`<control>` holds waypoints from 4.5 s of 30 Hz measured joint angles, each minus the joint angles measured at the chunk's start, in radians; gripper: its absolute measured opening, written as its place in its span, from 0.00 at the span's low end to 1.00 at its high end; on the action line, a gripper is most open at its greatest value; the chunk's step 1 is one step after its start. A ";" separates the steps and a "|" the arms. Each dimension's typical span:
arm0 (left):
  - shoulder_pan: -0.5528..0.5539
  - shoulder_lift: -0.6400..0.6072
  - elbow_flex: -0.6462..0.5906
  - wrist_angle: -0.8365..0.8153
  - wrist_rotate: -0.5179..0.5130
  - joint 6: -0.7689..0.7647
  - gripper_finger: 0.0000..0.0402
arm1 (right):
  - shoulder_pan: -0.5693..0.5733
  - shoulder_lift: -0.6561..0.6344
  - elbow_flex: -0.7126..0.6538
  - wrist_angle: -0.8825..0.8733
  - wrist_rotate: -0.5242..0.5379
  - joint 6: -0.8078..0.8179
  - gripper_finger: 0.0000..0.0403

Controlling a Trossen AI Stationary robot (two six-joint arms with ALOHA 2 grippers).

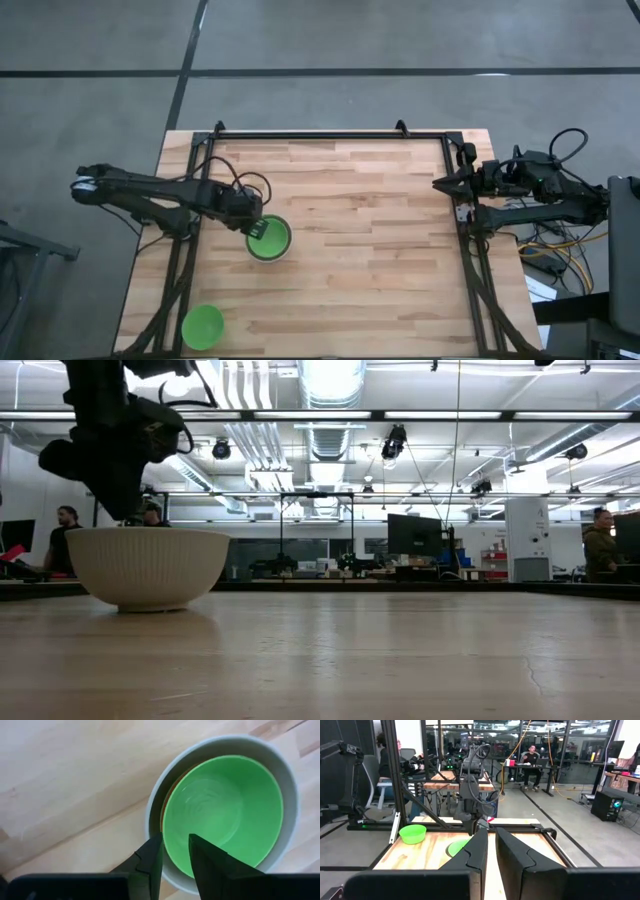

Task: Nest bowls inside each other
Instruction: Stack the green bowl on top of the green bowl

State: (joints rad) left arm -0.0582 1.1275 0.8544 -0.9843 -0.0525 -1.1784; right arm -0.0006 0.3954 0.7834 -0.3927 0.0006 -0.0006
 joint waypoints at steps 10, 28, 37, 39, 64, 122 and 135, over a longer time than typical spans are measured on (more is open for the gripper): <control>-0.013 -0.005 0.081 -0.005 -0.023 0.089 0.24 | 0.000 0.000 0.000 0.000 0.000 0.000 0.08; -0.234 -0.058 0.112 -0.102 -0.049 -0.063 0.24 | 0.000 0.000 0.000 0.000 0.000 0.000 0.08; -0.363 -0.067 0.108 -0.116 -0.059 -0.120 0.24 | 0.000 0.000 0.000 0.000 0.000 0.000 0.08; -0.394 -0.067 0.107 -0.117 -0.059 -0.152 0.24 | 0.000 0.000 0.000 0.000 0.000 0.000 0.08; -0.778 -0.057 0.107 -0.133 -0.086 -0.397 0.24 | 0.000 0.000 0.000 0.000 0.000 0.000 0.08; -1.159 -0.003 0.002 0.154 -0.079 -0.258 0.30 | 0.000 0.000 0.000 0.000 0.000 0.000 0.08; -1.162 -0.004 -0.123 0.307 -0.097 -0.323 0.41 | 0.000 0.000 0.000 0.000 0.000 0.000 0.08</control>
State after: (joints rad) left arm -1.2201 1.1236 0.7317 -0.6768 -0.1499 -1.5018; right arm -0.0006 0.3955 0.7837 -0.3927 0.0006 -0.0007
